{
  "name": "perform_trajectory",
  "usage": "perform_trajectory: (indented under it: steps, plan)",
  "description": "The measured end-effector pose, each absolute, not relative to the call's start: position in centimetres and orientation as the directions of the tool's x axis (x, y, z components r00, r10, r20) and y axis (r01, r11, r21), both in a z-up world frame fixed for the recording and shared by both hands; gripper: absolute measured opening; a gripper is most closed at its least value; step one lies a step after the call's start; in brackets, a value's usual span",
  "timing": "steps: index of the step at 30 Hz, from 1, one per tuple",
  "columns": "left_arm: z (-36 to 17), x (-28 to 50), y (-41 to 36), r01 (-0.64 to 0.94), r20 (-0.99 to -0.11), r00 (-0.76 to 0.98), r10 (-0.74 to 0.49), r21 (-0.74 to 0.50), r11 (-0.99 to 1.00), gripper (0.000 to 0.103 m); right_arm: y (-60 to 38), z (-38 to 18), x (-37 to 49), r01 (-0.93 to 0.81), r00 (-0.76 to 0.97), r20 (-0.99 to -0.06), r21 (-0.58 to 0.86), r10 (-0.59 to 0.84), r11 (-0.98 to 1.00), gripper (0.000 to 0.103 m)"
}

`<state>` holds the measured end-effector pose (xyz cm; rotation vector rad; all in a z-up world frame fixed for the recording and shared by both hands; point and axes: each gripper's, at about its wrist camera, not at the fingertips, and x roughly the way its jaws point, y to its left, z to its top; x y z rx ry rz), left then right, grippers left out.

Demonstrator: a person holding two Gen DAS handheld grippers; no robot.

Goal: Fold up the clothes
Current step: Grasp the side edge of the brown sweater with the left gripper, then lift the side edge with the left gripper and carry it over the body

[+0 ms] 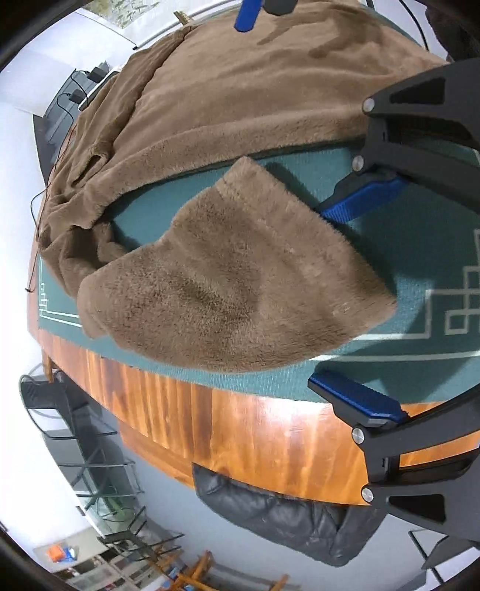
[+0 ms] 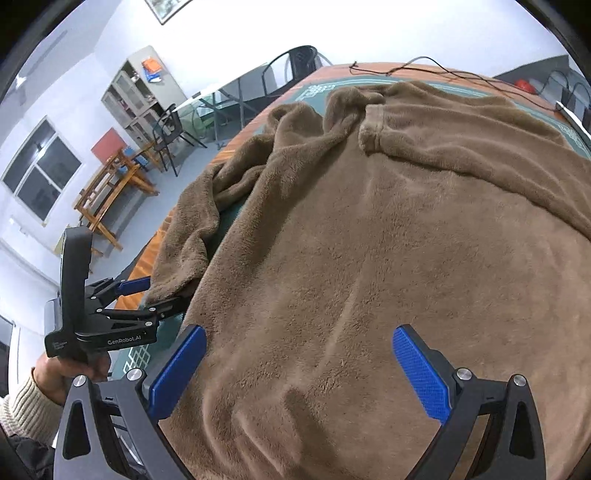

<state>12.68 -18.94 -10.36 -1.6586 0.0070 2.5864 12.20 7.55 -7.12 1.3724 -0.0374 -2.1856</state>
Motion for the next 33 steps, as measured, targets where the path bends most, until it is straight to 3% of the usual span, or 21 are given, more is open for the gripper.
perform_trajectory:
  steps: [2, 6, 8, 16, 26, 33]
  plan:
    - [-10.3, 12.4, -18.8, -0.081, -0.905, -0.421, 0.066, -0.034, -0.996, 0.075, 7.6, -7.4, 12.4, 0.415, -0.325, -0.829, 0.306, -0.454, -0.857, 0.103]
    - [-9.8, 11.8, -19.3, -0.091, -0.891, -0.436, 0.126, -0.095, -0.991, 0.038, 7.5, -7.5, 12.0, 0.394, -0.335, -0.834, 0.299, -0.439, -0.869, 0.103]
    - [-9.4, 11.3, -20.1, -0.062, -0.884, -0.443, 0.150, -0.137, -0.989, 0.028, 7.4, -7.6, 11.9, 0.384, -0.340, -0.836, 0.295, -0.431, -0.875, 0.103]
    - [-4.6, 11.3, -26.7, 0.137, -0.785, -0.585, 0.202, -0.342, -0.930, 0.021, 6.6, -7.8, 11.2, 0.373, -0.339, -0.847, 0.278, -0.409, -0.885, 0.103]
    - [3.9, 12.3, -35.9, 0.229, -0.598, -0.786, 0.155, -0.515, -0.826, 0.020, 4.7, -7.9, 10.1, 0.395, -0.325, -0.852, 0.271, -0.410, -0.878, 0.103]
    - [5.9, 12.1, -40.5, 0.217, -0.503, -0.846, 0.176, -0.627, -0.749, 0.020, 3.4, -8.8, 9.6, 0.416, -0.295, -0.863, 0.270, -0.410, -0.868, 0.103]
